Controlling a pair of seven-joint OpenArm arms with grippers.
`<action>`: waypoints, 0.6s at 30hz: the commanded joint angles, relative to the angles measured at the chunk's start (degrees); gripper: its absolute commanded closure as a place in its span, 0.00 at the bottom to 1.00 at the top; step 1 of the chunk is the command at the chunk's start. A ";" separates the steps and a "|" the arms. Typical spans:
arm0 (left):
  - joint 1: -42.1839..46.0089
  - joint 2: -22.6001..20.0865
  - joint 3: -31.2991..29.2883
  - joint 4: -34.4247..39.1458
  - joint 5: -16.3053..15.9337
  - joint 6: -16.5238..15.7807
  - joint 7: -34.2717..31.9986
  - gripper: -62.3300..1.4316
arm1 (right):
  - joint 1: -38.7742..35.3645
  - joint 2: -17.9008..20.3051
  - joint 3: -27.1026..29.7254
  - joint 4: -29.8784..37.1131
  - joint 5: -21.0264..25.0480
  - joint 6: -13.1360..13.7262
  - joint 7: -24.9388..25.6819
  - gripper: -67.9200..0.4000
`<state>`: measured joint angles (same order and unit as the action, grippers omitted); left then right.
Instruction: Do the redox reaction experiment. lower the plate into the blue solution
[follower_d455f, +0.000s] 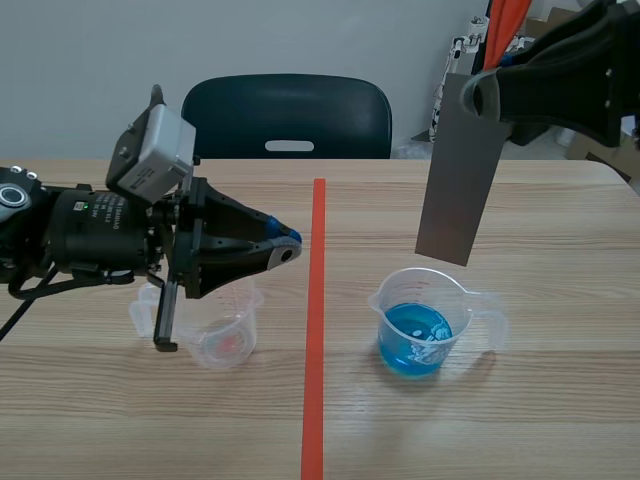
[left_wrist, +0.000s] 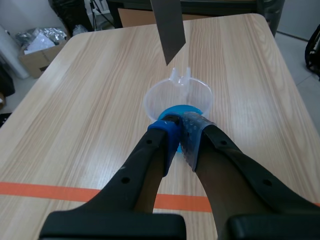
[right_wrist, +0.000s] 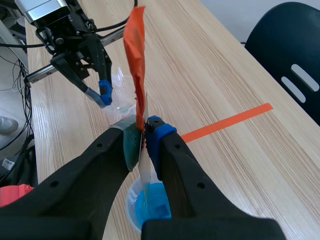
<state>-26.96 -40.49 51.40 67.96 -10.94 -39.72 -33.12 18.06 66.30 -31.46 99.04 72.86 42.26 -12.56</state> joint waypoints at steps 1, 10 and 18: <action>1.36 -1.75 -1.99 0.63 -0.83 -0.16 -2.84 0.94 | 0.66 -0.13 0.74 -0.59 0.59 0.46 0.83 0.99; 13.31 -10.78 -9.64 0.61 -1.07 -0.16 -14.21 0.94 | 0.63 -4.57 0.74 -3.80 -3.08 0.46 -0.28 0.99; 30.10 -15.13 -20.13 0.59 -0.94 0.72 -21.55 0.94 | -0.13 -7.96 0.70 -6.93 -4.85 0.46 -0.33 0.99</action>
<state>2.37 -55.57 32.14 67.96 -11.40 -39.33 -53.63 17.91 58.02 -31.46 91.64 67.61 42.26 -14.04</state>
